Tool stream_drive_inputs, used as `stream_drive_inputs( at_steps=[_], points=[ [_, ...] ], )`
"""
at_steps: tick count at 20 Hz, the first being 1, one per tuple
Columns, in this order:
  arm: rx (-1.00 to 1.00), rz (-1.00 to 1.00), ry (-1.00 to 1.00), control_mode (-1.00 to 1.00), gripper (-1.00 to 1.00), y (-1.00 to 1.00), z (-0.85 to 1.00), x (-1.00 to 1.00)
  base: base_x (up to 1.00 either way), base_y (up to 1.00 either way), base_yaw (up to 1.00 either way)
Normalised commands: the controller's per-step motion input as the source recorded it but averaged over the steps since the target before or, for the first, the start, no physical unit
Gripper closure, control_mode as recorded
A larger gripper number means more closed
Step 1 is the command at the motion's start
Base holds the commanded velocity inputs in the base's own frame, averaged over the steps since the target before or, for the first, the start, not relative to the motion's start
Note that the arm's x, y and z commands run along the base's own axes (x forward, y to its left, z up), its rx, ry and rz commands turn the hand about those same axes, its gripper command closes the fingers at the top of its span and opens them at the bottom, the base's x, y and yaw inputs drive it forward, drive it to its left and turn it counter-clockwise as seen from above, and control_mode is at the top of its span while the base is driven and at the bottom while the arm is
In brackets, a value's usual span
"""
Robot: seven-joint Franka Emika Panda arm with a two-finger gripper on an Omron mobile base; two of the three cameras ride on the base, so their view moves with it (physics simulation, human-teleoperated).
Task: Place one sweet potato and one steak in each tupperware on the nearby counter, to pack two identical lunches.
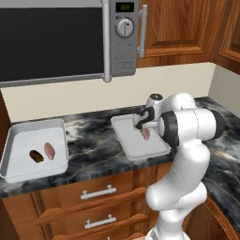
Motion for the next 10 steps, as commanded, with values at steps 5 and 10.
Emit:
stream_drive_inputs(
  at_steps=[5, 10],
  points=[
    [-0.02, 0.0, -0.01, -1.0, -1.0, 0.0, 0.69, -0.96, 0.0, 0.0, 0.0],
    [-0.05, 0.04, 0.0, -1.0, -1.0, 0.0, 0.83, -0.84, 0.0, 0.0, 0.0]
  ],
)
